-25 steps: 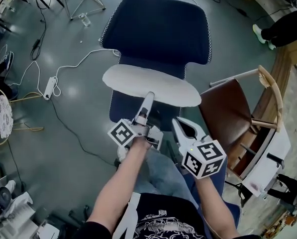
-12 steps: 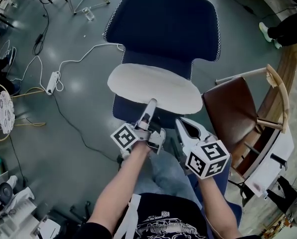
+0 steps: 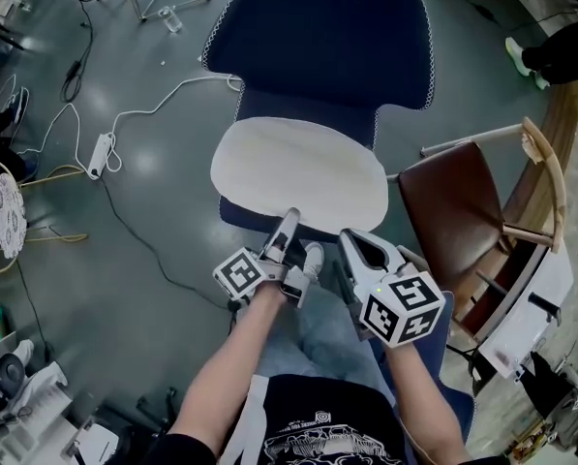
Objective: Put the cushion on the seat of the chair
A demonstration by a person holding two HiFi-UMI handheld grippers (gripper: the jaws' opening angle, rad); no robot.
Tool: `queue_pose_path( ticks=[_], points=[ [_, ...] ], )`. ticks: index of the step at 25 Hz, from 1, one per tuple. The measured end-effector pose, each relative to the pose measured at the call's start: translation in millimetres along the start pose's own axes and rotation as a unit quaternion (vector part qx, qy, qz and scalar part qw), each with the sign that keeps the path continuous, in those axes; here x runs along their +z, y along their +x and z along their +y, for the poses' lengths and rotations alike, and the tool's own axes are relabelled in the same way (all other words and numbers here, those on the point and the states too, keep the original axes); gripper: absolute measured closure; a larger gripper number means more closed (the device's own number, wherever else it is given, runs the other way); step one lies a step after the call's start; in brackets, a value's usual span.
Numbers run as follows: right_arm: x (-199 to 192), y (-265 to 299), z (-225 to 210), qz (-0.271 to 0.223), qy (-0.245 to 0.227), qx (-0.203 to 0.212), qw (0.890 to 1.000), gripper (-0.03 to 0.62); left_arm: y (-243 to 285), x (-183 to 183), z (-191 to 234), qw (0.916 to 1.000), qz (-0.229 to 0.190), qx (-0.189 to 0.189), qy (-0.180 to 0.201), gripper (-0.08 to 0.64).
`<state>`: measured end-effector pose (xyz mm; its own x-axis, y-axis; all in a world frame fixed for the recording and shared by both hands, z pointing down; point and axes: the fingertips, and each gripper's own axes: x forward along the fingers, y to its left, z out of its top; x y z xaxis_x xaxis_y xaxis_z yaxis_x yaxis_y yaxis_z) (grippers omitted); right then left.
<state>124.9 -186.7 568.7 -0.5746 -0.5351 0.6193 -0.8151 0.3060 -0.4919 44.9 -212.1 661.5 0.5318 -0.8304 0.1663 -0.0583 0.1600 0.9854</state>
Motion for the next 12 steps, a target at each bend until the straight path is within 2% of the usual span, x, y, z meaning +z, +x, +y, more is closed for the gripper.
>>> queue_pose_path(
  ticks=[6,12],
  points=[
    [-12,0,1,0.008,0.001,-0.004,1.000,0.595,-12,-8,31,0.9996,0.009,0.025,-0.009,0.512],
    [-24,0,1,0.019,0.003,-0.009,1.000,0.595,-29,-6,75,0.9941,0.040,0.095,0.036,0.506]
  ],
)
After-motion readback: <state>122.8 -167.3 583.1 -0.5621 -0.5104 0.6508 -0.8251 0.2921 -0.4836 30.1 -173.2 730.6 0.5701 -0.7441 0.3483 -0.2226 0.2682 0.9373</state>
